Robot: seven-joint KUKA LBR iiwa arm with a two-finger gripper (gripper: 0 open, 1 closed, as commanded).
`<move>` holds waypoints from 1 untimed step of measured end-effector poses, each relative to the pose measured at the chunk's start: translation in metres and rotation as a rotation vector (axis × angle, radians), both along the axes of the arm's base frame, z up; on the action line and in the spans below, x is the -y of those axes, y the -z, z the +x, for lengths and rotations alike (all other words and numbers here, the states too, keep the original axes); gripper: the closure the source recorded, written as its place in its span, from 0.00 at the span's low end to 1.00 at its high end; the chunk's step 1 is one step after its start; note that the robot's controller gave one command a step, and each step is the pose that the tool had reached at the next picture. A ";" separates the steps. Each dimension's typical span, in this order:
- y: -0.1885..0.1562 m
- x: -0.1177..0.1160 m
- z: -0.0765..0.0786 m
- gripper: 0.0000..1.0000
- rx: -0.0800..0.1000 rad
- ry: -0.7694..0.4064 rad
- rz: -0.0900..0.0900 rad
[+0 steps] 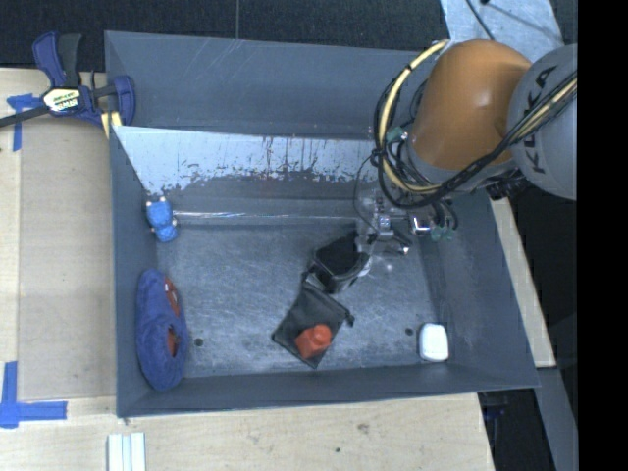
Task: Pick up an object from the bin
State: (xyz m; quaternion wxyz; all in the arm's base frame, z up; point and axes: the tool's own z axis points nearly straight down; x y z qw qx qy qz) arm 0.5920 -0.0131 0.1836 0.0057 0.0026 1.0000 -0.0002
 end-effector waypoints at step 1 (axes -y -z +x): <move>0.005 0.000 -0.001 0.00 -0.008 -0.001 0.000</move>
Offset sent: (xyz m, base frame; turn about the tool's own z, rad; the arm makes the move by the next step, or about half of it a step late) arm 0.0000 0.0000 0.0000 0.0000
